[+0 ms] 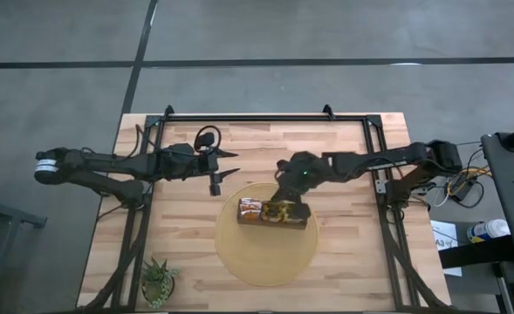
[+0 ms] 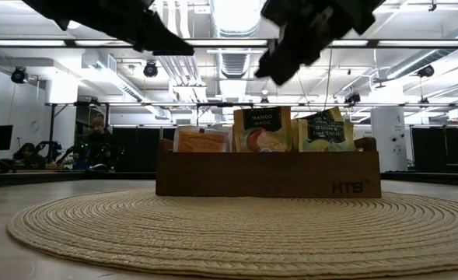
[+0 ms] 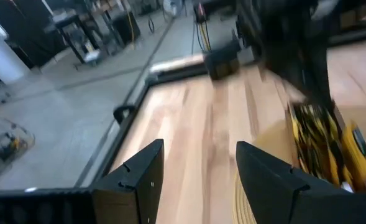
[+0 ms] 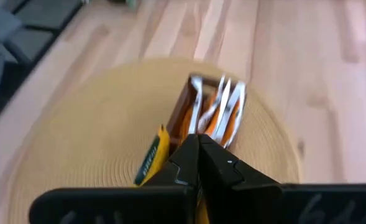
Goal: Pick & Place Tea
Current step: Return to Home Position
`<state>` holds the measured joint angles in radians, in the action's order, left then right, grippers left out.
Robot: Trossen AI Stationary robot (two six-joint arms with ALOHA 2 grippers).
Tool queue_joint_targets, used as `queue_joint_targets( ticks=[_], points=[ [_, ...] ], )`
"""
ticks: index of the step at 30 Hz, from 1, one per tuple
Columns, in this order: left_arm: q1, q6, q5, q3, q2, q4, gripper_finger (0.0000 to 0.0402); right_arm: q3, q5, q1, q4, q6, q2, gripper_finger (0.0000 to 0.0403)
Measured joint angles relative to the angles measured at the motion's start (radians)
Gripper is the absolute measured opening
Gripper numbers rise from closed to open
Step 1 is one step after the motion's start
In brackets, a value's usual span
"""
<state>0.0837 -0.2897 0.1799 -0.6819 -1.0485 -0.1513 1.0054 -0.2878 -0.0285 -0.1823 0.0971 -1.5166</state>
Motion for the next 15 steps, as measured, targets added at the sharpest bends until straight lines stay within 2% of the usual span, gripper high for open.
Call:
queue_joint_targets(
  ticks=[4,12,15],
  points=[
    [0.0,0.016,-0.003,0.0,0.054,0.11,0.0195,-0.002,0.001,-0.002,-0.002,-0.011,0.068,0.0008],
    [0.001,0.063,0.004,0.054,0.148,0.152,0.0195,-0.003,0.002,-0.002,0.003,0.024,0.138,0.0008],
    [0.001,0.073,0.004,0.072,0.152,0.152,0.0195,-0.003,0.002,-0.002,-0.005,-0.02,0.147,0.0008]
  ],
)
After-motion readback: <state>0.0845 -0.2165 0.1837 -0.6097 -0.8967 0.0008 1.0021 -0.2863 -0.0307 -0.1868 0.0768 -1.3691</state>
